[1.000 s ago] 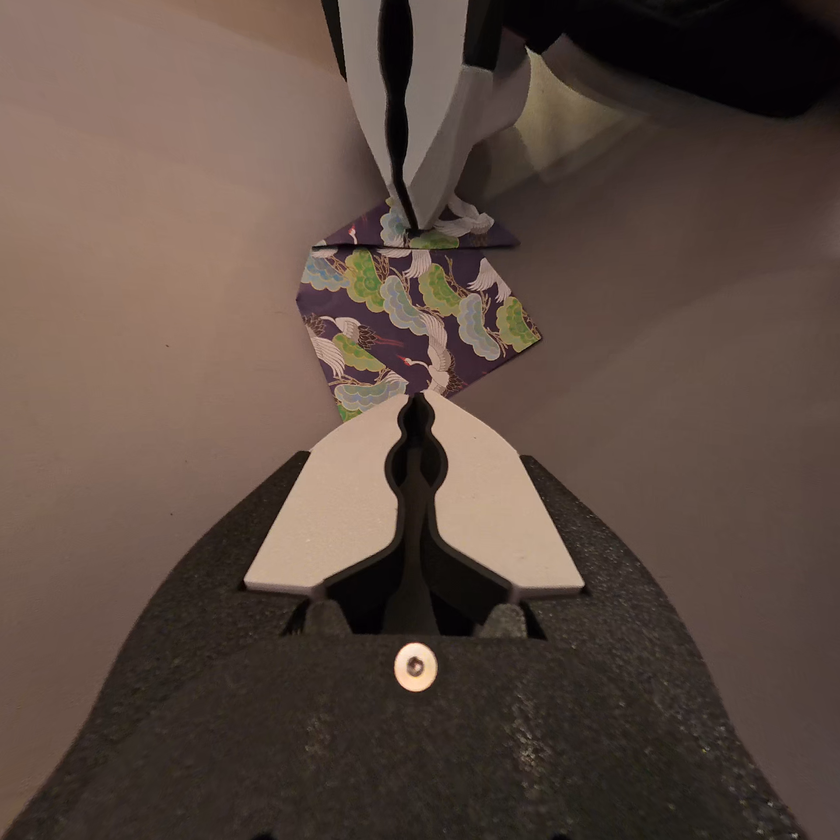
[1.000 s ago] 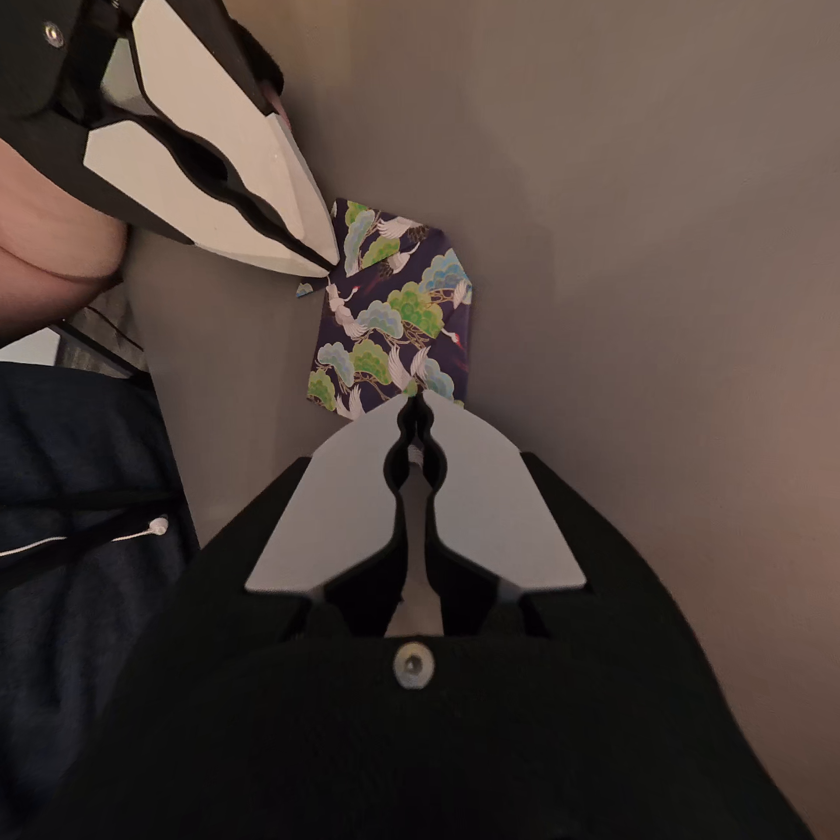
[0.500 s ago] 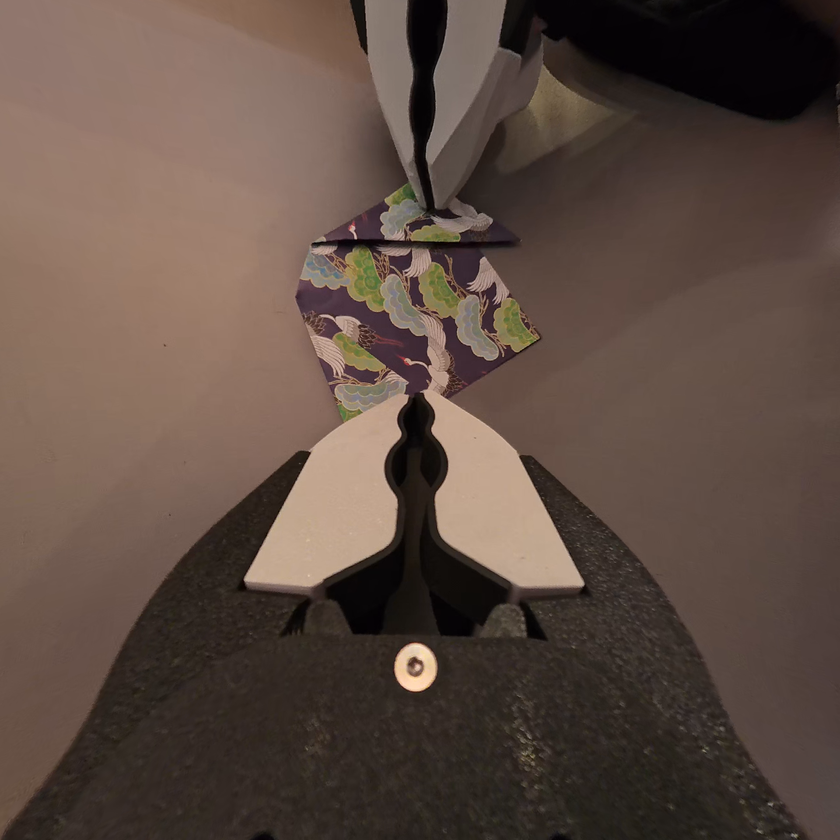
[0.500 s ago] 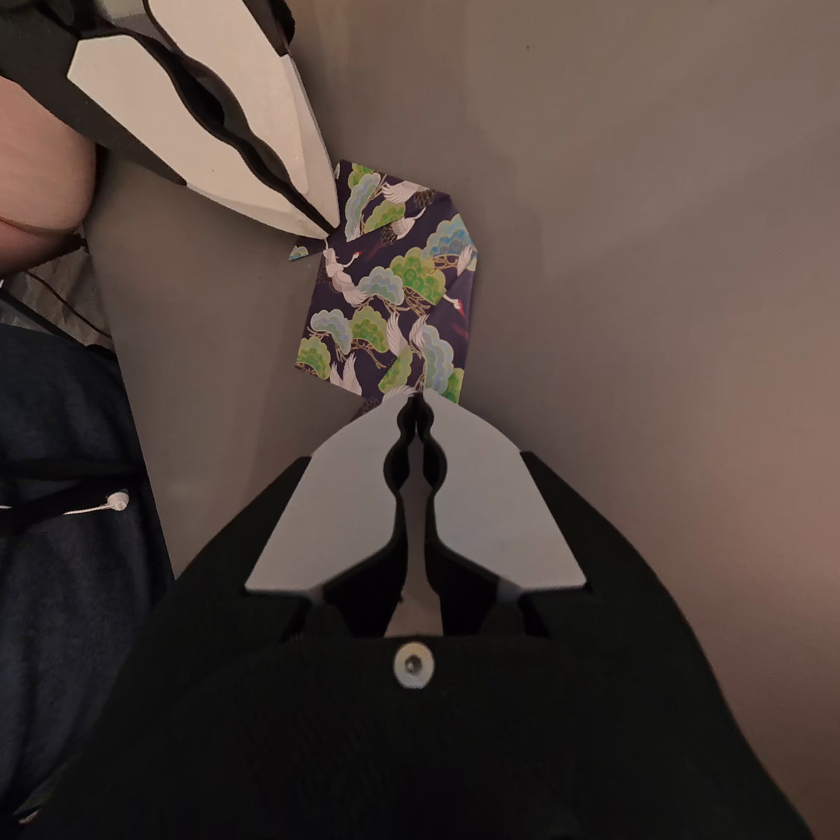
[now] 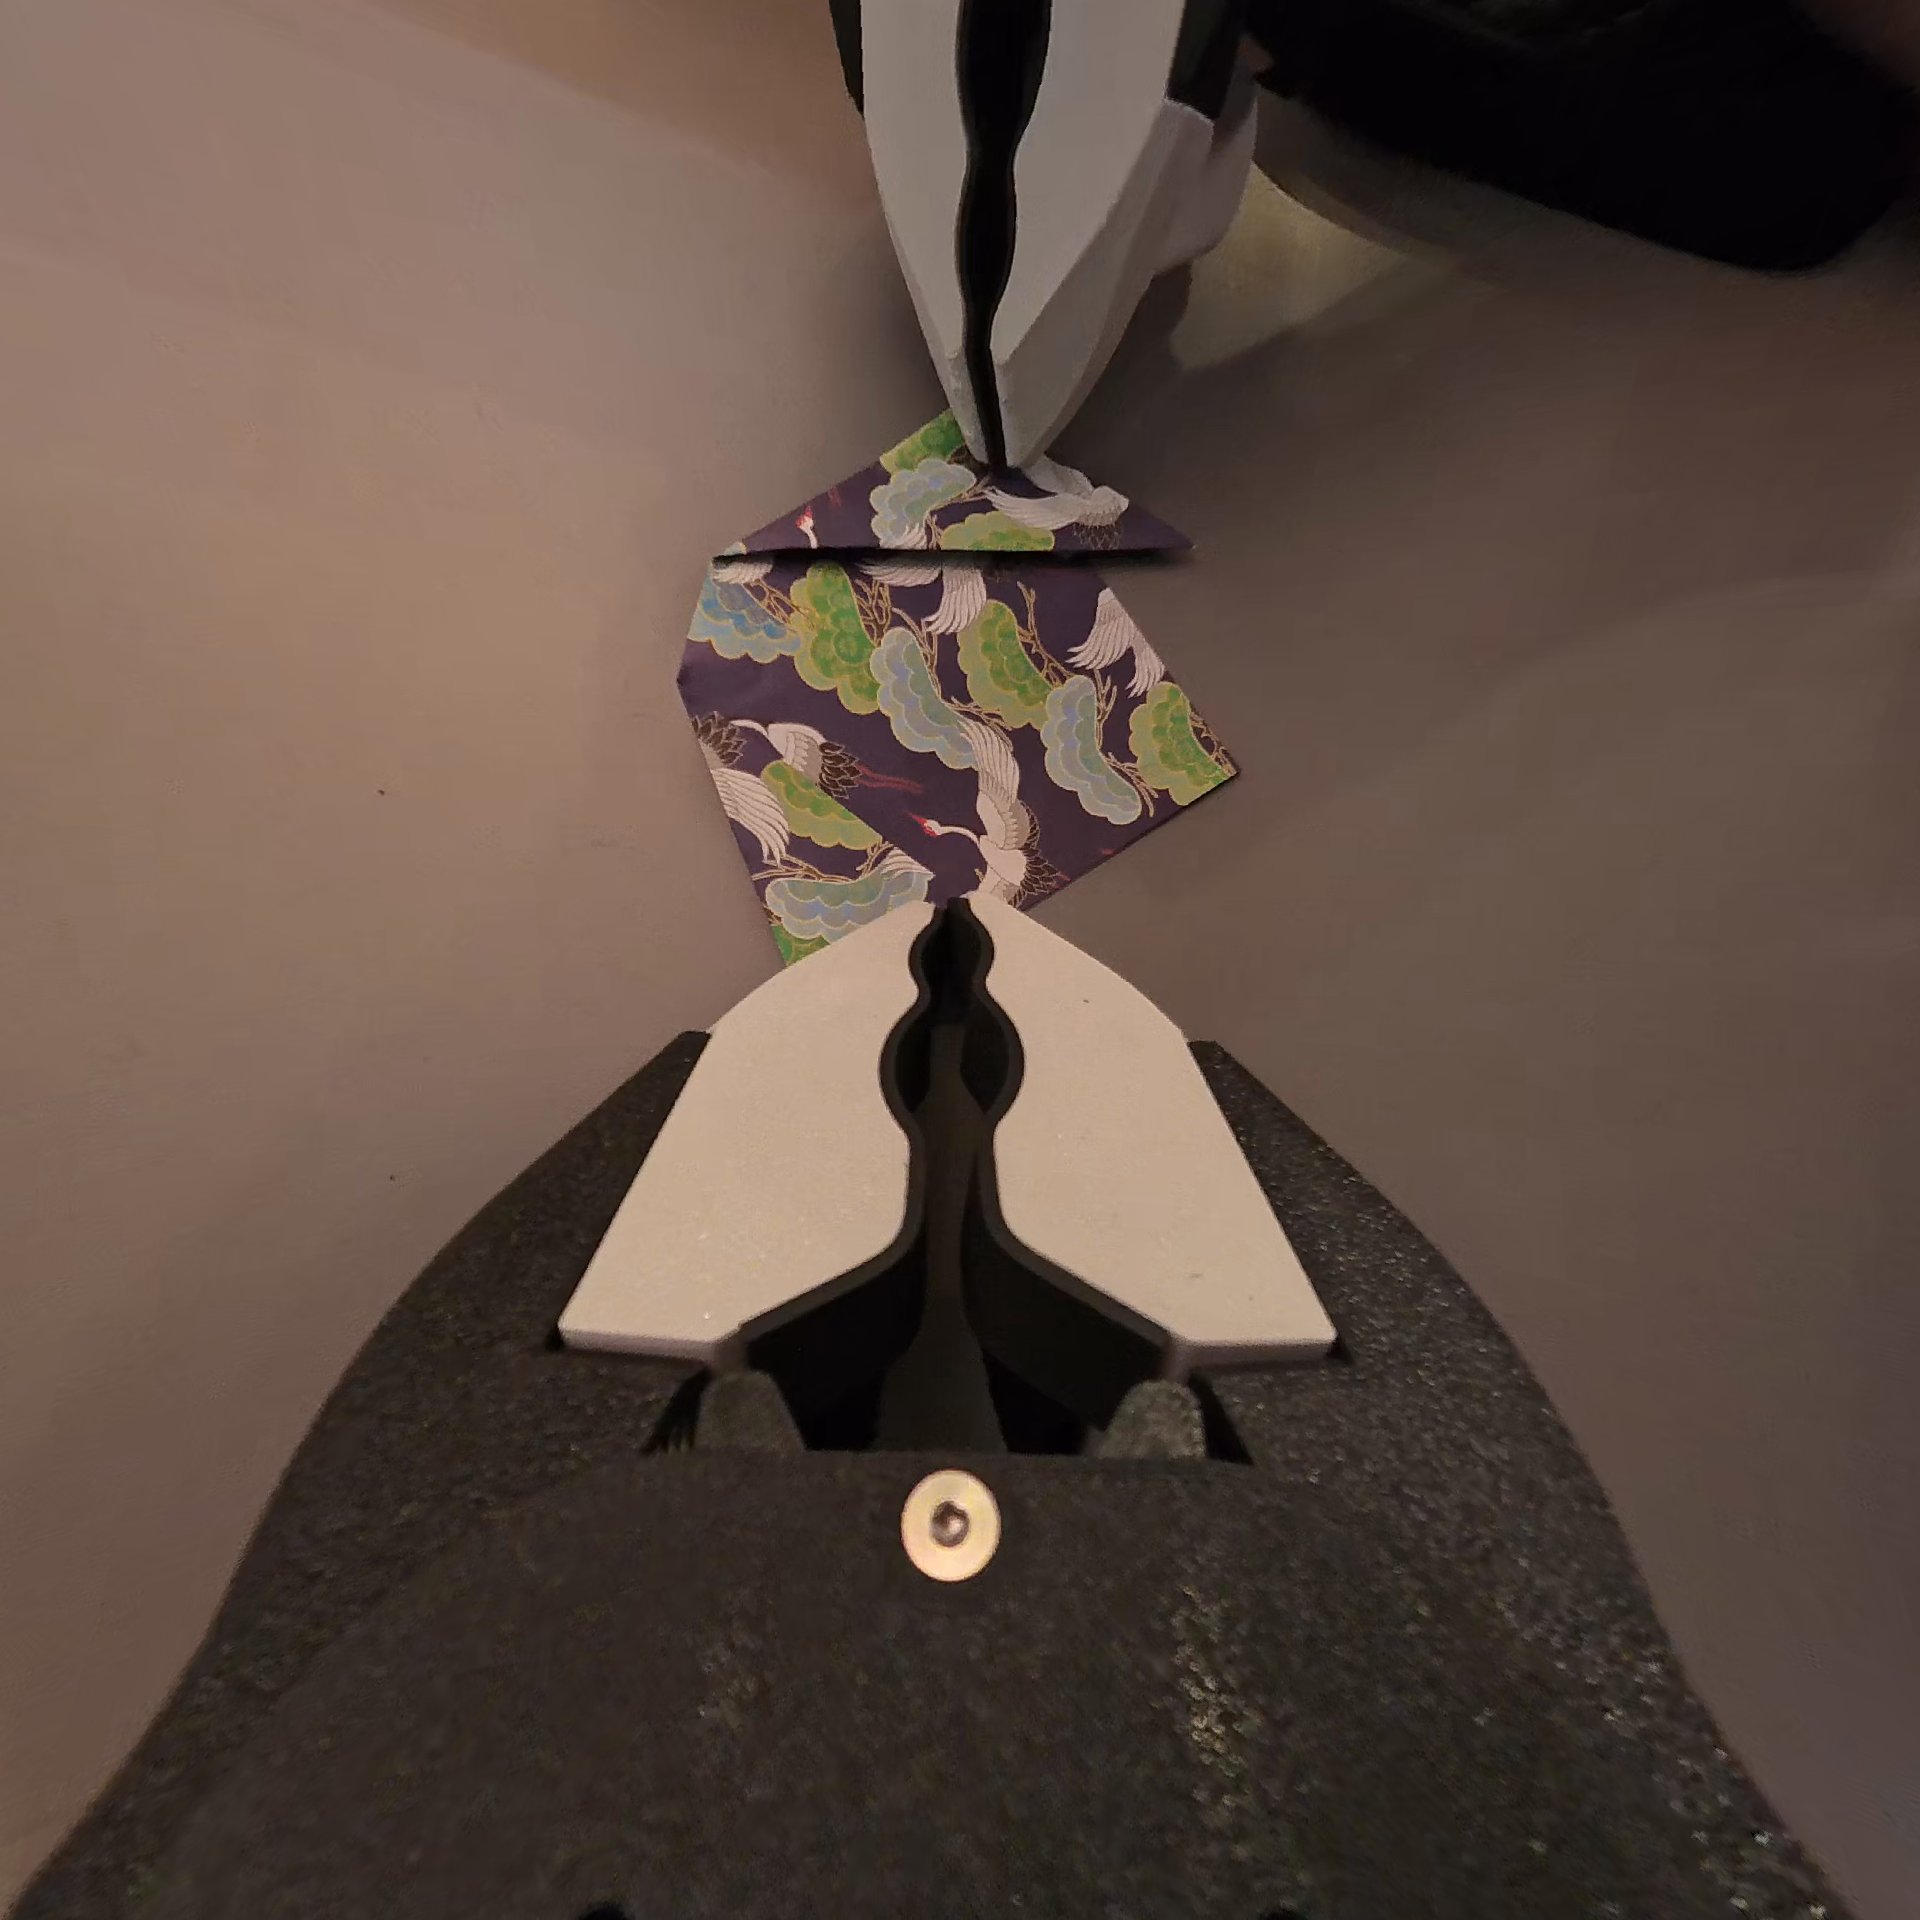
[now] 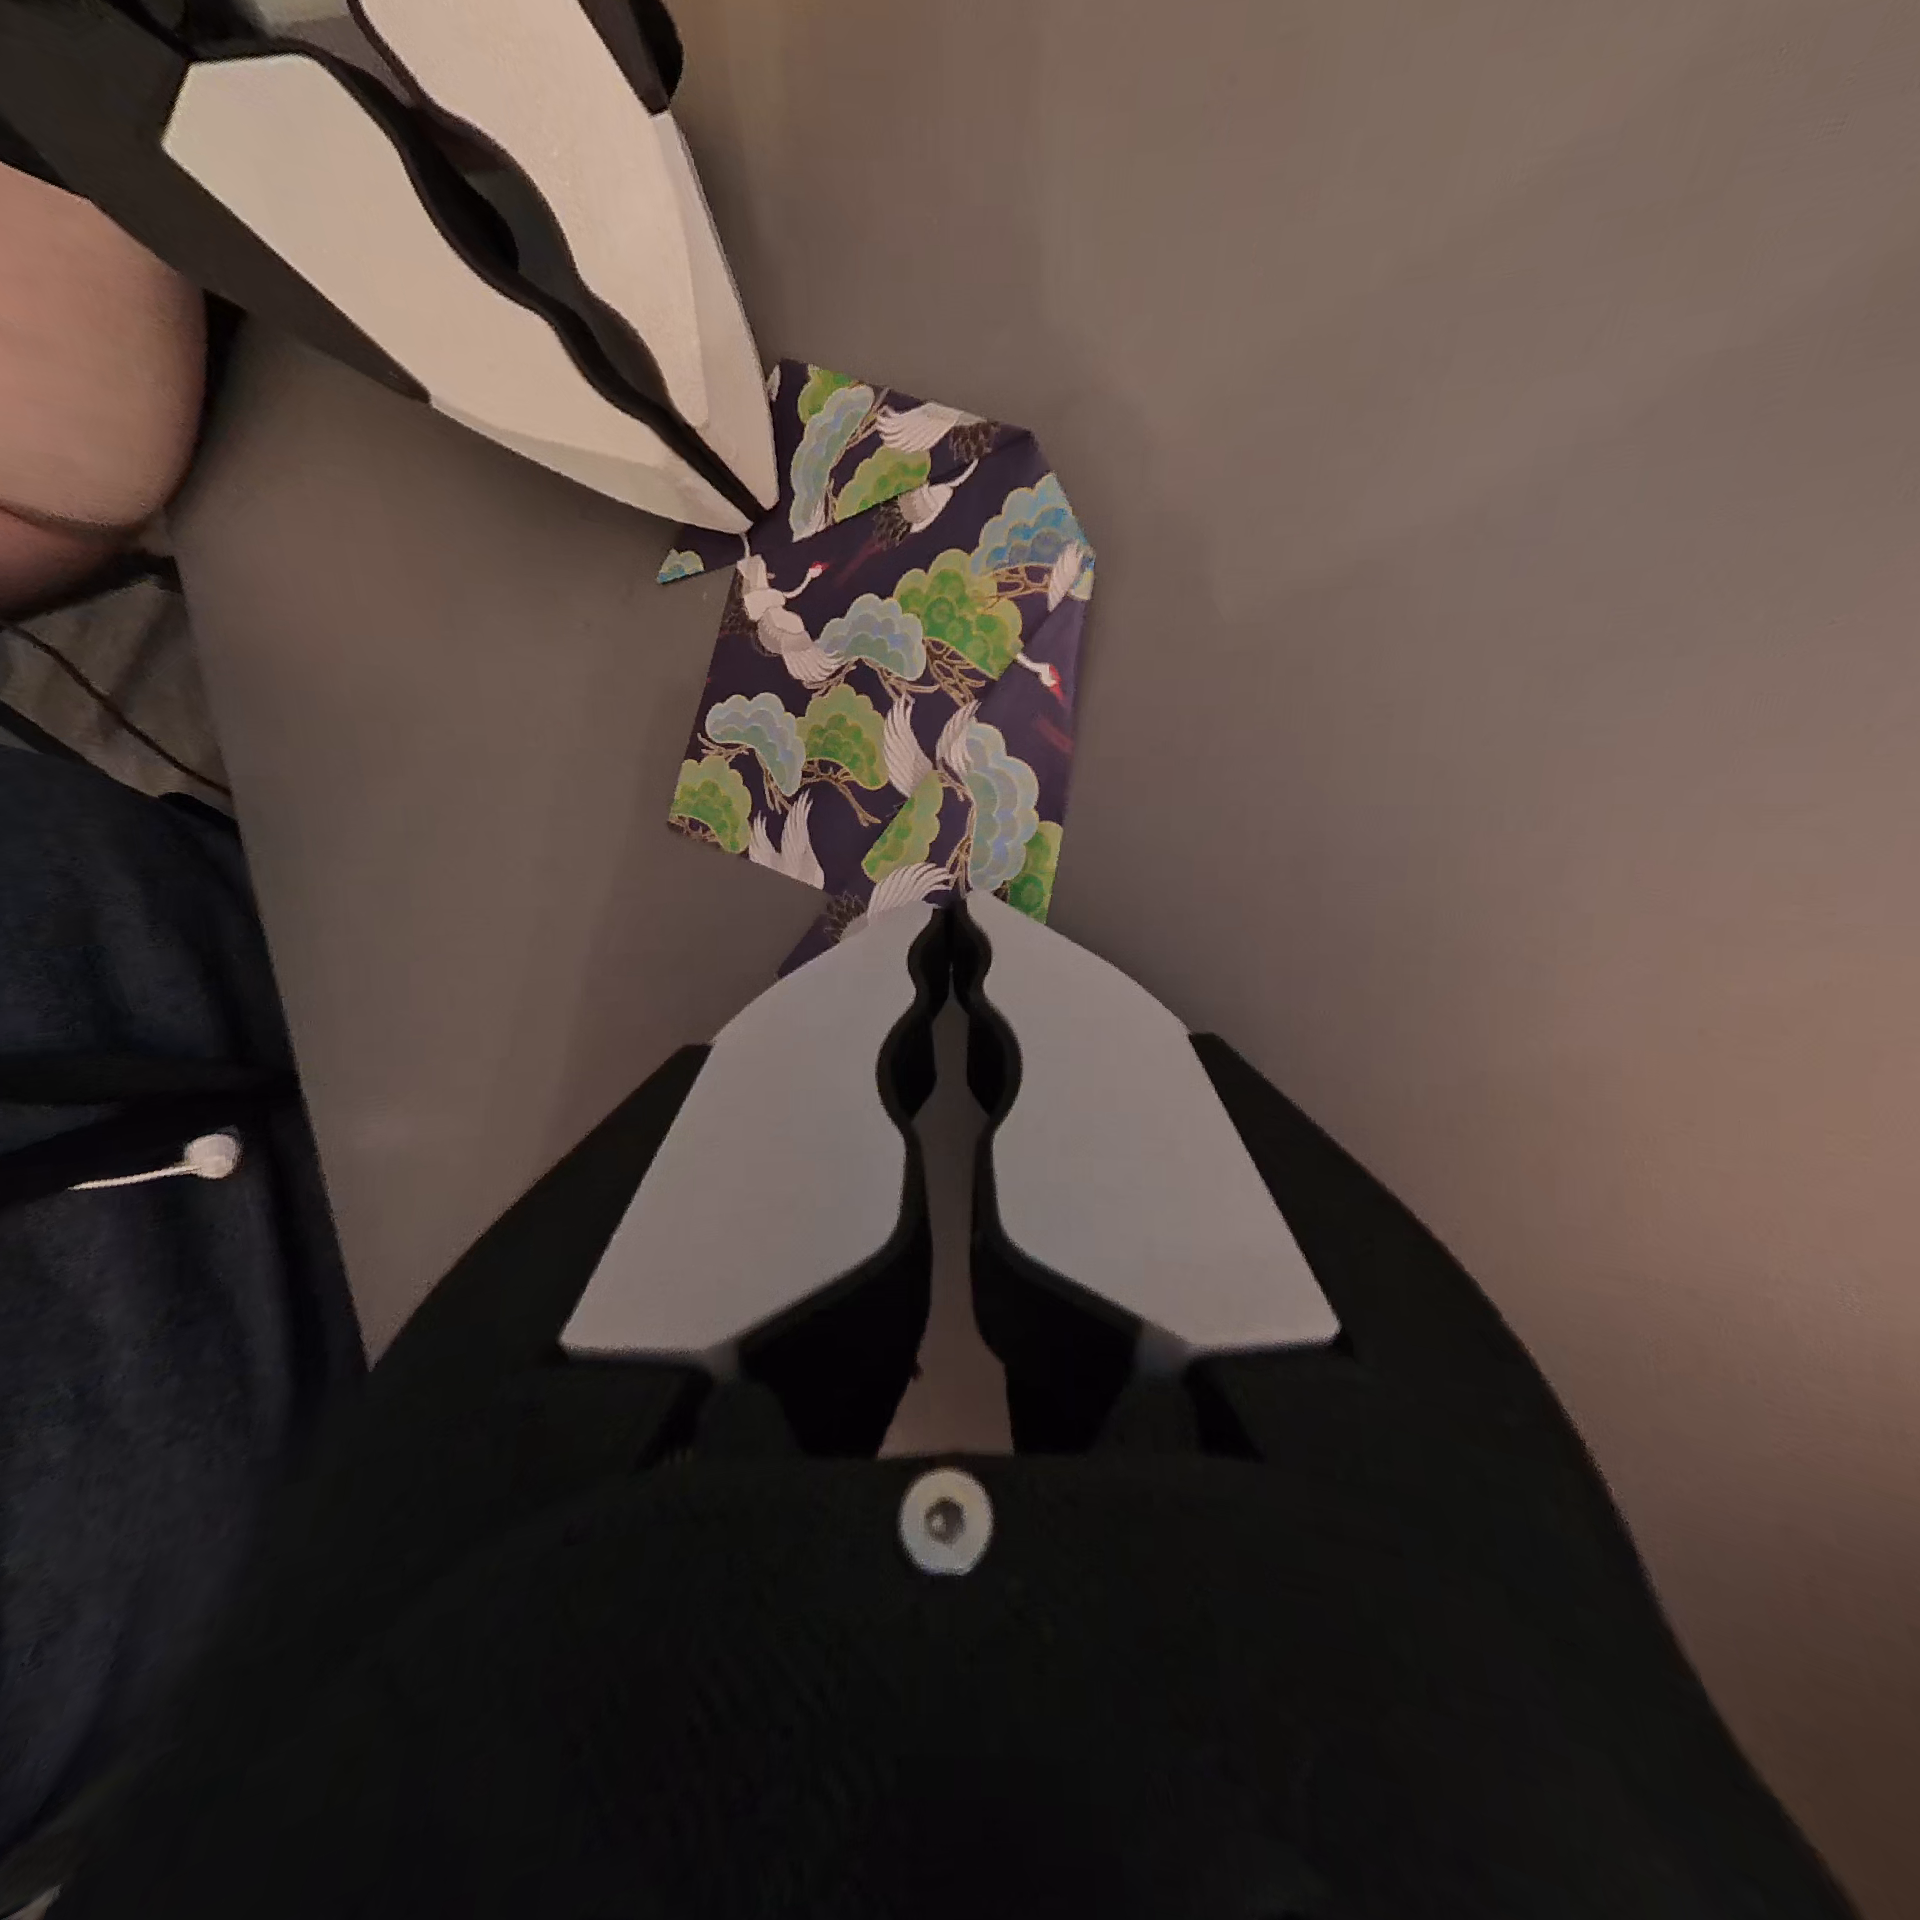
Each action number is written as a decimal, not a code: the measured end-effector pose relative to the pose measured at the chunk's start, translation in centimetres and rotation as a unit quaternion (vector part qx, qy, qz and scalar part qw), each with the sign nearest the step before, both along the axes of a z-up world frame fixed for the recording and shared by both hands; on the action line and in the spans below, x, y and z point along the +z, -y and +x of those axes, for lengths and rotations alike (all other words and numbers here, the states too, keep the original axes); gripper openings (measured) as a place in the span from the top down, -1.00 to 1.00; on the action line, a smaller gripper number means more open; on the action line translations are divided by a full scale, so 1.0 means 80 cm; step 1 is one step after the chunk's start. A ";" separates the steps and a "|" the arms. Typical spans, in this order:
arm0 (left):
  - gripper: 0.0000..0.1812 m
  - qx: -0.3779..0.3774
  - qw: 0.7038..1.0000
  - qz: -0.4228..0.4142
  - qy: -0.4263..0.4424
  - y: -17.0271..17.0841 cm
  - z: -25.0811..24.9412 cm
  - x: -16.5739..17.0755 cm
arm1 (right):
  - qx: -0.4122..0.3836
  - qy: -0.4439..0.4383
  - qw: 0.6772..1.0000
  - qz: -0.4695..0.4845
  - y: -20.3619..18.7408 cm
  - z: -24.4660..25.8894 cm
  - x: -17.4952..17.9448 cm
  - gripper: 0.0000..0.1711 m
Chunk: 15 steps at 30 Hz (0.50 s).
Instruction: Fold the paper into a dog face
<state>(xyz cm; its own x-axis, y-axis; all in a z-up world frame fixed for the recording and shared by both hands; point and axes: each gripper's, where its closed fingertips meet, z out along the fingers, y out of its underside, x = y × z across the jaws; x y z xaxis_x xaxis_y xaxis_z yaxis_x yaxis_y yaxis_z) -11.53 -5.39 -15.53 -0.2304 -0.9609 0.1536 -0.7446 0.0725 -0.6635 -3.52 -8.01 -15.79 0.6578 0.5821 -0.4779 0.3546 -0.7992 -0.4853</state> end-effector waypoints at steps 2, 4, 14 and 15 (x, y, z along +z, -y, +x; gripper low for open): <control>1.00 0.003 1.000 0.006 0.003 0.000 0.000 0.000 | 0.009 0.023 1.000 0.017 0.000 0.000 0.000 0.97; 1.00 0.007 1.000 0.010 0.005 0.001 0.000 0.000 | 0.012 0.042 0.998 0.033 0.000 0.000 0.000 0.97; 1.00 -0.042 0.998 0.004 0.041 0.036 0.013 0.034 | 0.028 0.062 0.997 0.046 0.007 0.001 0.000 0.97; 0.87 -0.048 0.997 0.013 0.051 0.041 0.016 0.041 | 0.028 0.063 0.996 0.049 0.008 0.001 0.000 0.97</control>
